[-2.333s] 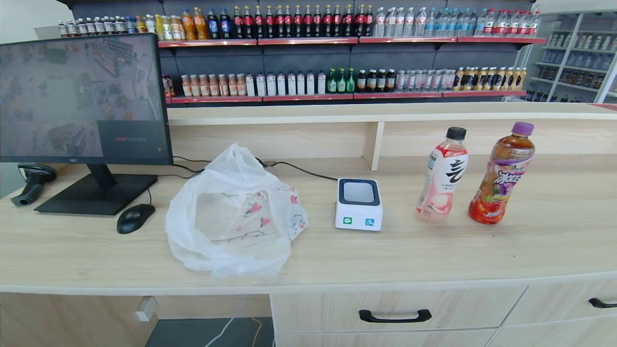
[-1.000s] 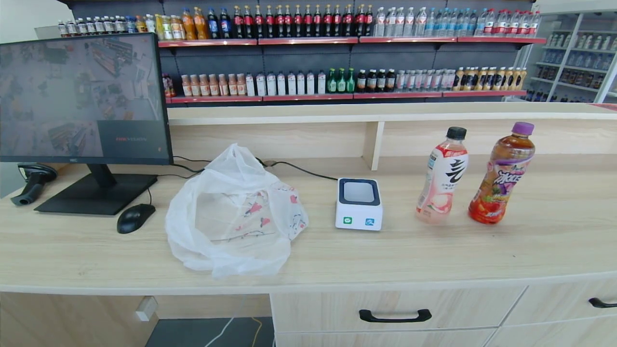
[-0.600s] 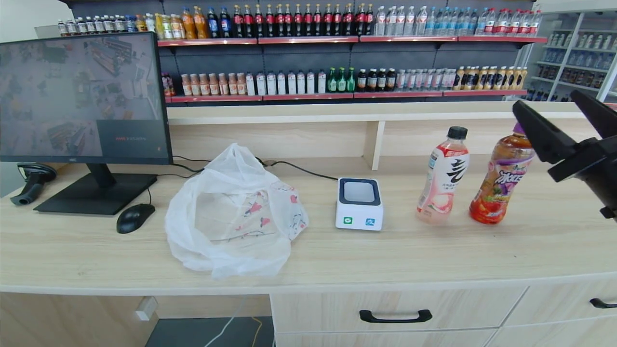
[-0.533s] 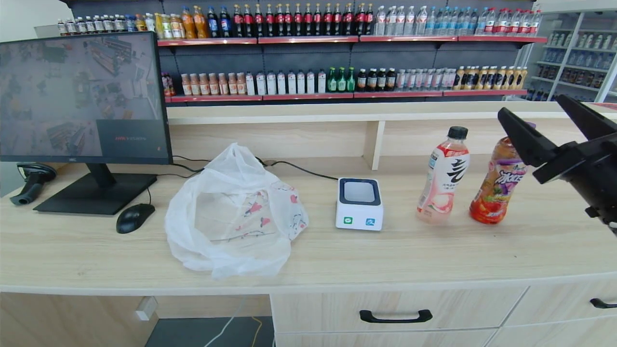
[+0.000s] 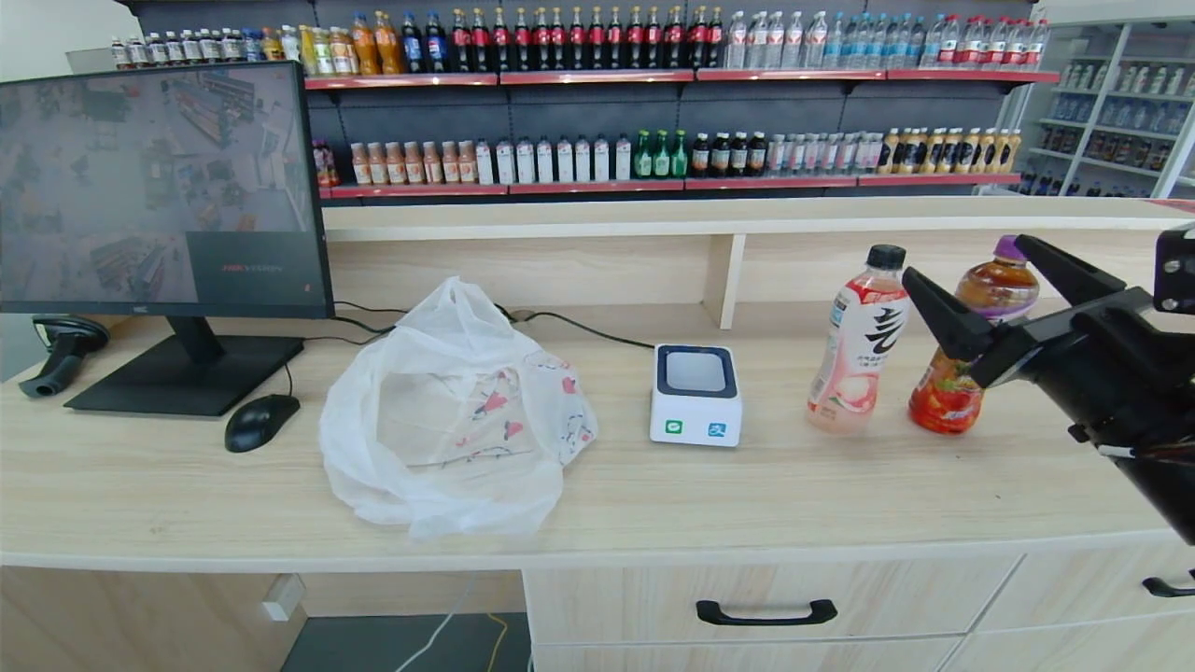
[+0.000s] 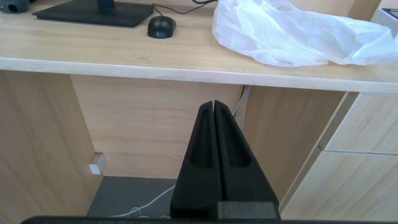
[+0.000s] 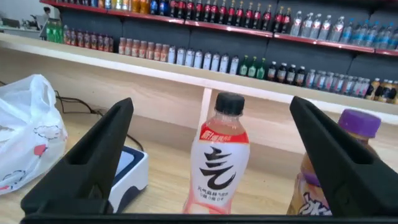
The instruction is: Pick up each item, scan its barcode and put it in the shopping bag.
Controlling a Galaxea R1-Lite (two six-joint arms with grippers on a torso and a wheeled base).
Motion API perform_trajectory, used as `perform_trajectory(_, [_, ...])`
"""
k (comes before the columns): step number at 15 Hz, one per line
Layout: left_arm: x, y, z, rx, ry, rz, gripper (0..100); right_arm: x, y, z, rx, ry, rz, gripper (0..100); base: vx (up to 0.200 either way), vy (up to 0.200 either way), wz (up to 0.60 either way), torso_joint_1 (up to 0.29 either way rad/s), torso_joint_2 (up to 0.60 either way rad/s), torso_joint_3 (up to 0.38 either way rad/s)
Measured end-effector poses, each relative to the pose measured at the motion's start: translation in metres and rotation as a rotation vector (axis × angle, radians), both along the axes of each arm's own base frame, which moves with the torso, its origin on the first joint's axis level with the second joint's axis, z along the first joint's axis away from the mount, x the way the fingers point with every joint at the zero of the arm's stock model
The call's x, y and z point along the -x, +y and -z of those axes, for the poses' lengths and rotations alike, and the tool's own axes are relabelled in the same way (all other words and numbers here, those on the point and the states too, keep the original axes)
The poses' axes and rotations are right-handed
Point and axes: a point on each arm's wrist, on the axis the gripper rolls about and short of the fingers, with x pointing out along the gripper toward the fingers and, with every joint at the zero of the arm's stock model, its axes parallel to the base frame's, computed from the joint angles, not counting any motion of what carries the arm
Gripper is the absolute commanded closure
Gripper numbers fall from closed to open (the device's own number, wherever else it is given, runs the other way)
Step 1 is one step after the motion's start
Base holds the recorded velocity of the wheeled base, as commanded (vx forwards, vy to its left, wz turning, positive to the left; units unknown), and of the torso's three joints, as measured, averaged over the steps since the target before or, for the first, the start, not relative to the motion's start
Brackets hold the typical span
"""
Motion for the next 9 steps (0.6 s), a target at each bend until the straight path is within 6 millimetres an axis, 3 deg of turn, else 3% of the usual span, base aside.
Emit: perform_trajectory(9, [0.000, 0.000, 0.000, 0.000, 0.000, 0.000, 100, -0.023, 0.003, 0.052, -0.065, 0.236, 0.031, 0, 0.000, 0.000, 0.00, 0.000, 0.00, 0.000])
